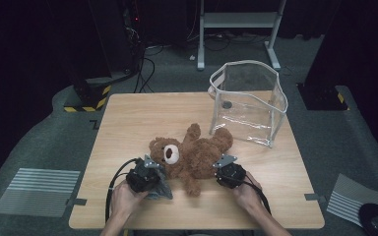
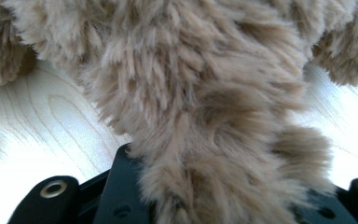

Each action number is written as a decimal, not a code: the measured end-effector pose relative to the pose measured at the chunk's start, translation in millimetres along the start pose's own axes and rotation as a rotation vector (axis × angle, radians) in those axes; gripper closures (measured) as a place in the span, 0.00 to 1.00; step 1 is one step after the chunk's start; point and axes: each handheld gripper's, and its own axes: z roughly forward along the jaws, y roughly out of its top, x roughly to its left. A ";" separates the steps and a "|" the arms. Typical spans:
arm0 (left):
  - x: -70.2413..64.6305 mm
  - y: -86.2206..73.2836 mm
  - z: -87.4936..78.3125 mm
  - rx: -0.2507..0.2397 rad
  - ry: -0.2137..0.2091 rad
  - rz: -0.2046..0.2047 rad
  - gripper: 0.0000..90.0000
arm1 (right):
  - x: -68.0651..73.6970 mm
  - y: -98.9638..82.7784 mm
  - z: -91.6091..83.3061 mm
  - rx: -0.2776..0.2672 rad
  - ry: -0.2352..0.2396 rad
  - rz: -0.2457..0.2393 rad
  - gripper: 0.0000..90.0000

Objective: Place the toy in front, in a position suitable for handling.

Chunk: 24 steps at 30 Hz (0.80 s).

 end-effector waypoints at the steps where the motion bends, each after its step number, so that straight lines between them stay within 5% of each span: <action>1: -0.5 -1.1 0.2 -0.006 -0.001 -0.004 0.89 | 0.0 0.0 0.0 0.001 0.000 -0.001 0.74; 8: -2.3 -9.0 10.1 0.016 0.006 0.000 0.89 | -0.2 -0.2 0.1 0.001 0.001 -0.007 0.74; 12: -12.1 -10.1 0.7 -0.045 -0.026 0.027 0.89 | -0.8 -0.5 0.6 0.004 -0.001 -0.004 0.74; 16: -21.9 0.6 -7.5 -0.101 -0.075 0.041 0.89 | -1.1 0.6 1.0 0.004 0.000 -0.002 0.74; 24: -34.8 30.0 10.7 -0.095 -0.111 0.073 0.89 | 0.0 0.8 0.8 0.003 0.001 -0.002 0.74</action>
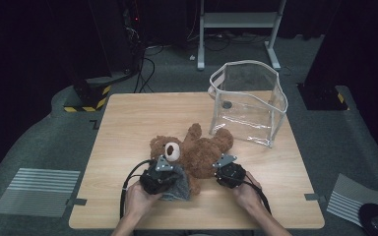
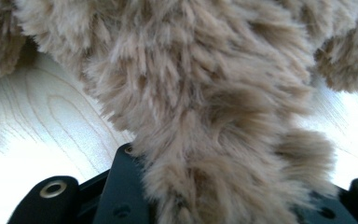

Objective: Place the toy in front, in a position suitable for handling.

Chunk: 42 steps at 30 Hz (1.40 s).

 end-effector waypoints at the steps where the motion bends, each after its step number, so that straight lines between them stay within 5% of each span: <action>1: 0.1 2.0 4.2 0.008 0.000 0.001 0.89 | -0.1 0.0 0.1 0.000 0.001 -0.004 0.74; 8: 2.7 1.3 25.7 0.089 0.006 0.003 0.89 | 1.2 -1.2 -0.4 -0.001 0.007 -0.017 0.74; 11: 3.9 -6.7 27.6 0.142 0.033 0.015 0.89 | 0.7 -2.2 -1.3 -0.003 0.009 -0.022 0.74; 16: 10.9 -23.4 16.5 0.145 0.054 -0.021 0.89 | -0.3 -2.7 -1.8 -0.001 0.010 -0.018 0.74; 21: 3.9 -18.3 -3.2 0.037 0.017 -0.023 0.89 | -0.6 -2.3 -1.2 -0.004 0.012 -0.020 0.74; 24: -1.4 1.1 -13.3 -0.042 0.003 -0.003 0.89 | -0.8 -2.1 -1.2 -0.002 0.011 -0.023 0.74; 28: -3.1 26.3 -8.1 -0.065 0.016 0.025 0.88 | -0.2 -2.2 -1.3 -0.006 0.013 -0.027 0.74; 36: 0.7 34.3 22.0 0.046 -0.016 0.024 0.89 | 1.4 -3.5 -0.6 -0.004 0.013 -0.043 0.74; 39: -1.0 22.2 22.6 0.112 -0.002 0.055 0.89 | 1.1 -4.5 -1.3 -0.005 0.015 -0.047 0.74; 42: 5.8 0.2 22.0 0.151 0.024 0.026 0.89 | 0.4 -5.6 -1.4 -0.011 0.019 -0.040 0.74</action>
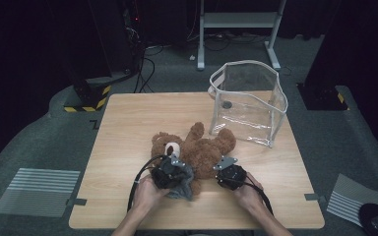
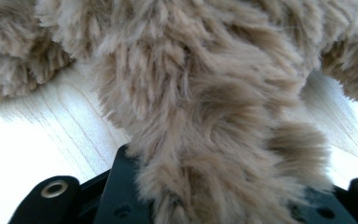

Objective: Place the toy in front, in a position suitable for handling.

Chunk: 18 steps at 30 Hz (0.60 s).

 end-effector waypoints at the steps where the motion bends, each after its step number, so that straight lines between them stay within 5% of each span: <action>1: 4.1 -8.0 0.2 0.008 0.009 -0.020 0.89 | -0.5 -0.1 0.1 -0.001 0.002 -0.002 0.74; 6: 23.6 -38.2 -8.9 -0.026 0.053 -0.120 0.89 | -2.2 -1.2 -0.7 -0.005 0.009 -0.006 0.74; 18: 61.4 -73.4 -26.4 -0.008 0.258 -0.241 0.87 | -4.3 -8.4 -8.9 0.001 0.005 -0.025 0.74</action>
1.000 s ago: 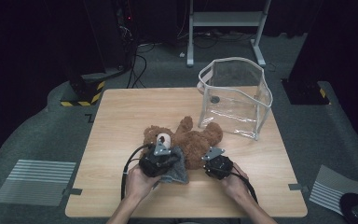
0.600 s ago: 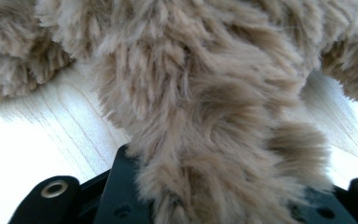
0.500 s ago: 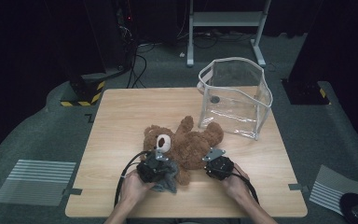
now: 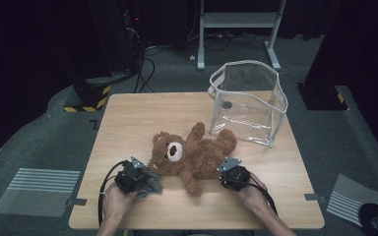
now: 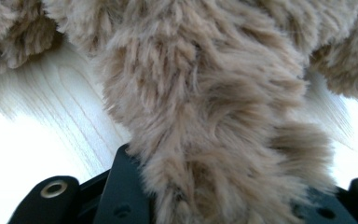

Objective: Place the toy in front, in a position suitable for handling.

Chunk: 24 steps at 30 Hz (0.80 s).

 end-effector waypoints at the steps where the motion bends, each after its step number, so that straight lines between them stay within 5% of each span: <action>1: 3.4 -1.2 -0.1 -0.003 0.006 -0.012 0.87 | -0.1 -1.3 -0.8 0.000 -0.002 0.002 0.74; 4: 12.1 -5.4 -1.2 -0.018 0.010 -0.038 0.86 | -1.1 -6.7 -5.2 0.006 -0.011 0.007 0.73; 10: 8.4 -6.2 -1.1 -0.044 -0.015 -0.029 0.82 | -0.3 -13.7 -10.4 0.012 -0.025 -0.004 0.72; 20: -3.7 -14.1 -24.8 -0.164 -0.084 -0.042 0.50 | 0.8 -13.8 -9.8 -0.005 -0.020 0.008 0.64; 24: -11.1 -16.5 -34.1 -0.187 -0.098 -0.016 0.42 | 1.5 -14.0 -10.1 -0.014 -0.028 0.016 0.60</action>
